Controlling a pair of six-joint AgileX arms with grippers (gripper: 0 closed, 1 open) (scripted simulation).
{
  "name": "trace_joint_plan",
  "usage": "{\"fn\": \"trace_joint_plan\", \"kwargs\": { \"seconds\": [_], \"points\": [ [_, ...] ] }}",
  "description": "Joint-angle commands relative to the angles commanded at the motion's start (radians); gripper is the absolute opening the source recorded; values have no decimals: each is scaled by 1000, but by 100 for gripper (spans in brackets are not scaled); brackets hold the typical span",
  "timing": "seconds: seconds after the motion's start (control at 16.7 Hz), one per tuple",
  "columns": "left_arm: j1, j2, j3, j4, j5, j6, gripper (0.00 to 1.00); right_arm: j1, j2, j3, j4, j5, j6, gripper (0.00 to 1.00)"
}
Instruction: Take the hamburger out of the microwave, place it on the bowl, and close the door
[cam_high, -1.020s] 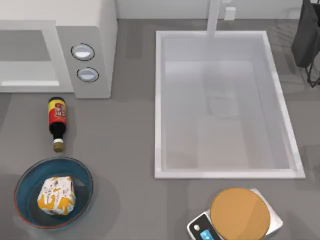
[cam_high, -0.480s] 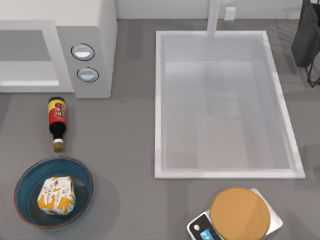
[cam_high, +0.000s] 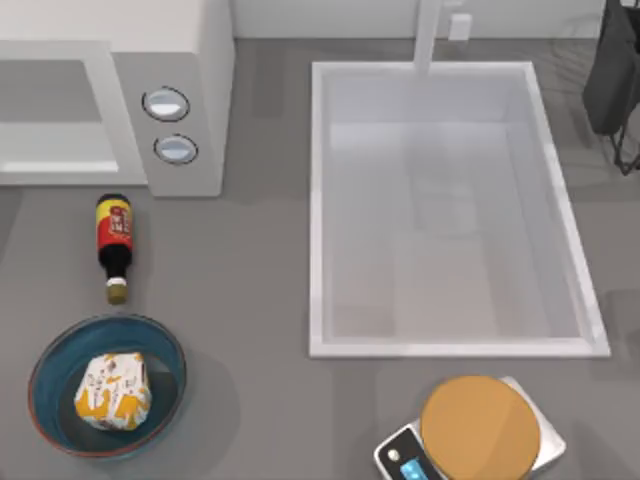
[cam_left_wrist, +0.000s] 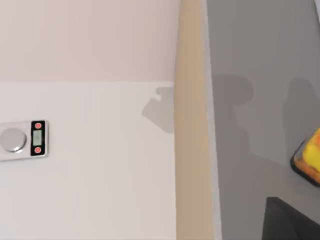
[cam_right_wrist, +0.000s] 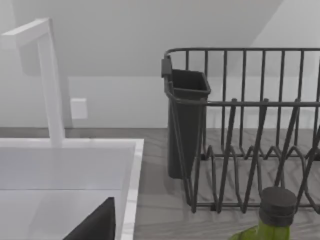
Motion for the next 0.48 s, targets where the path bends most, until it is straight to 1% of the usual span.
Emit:
{"fn": "trace_joint_plan", "kwargs": {
  "seconds": [0.3, 0.48],
  "points": [
    [4, 71, -153, 244, 3, 3, 0, 0, 0, 0, 0, 0, 0, 100],
    [5, 96, -205, 306, 4, 4, 0, 0, 0, 0, 0, 0, 0, 100]
  ]
}}
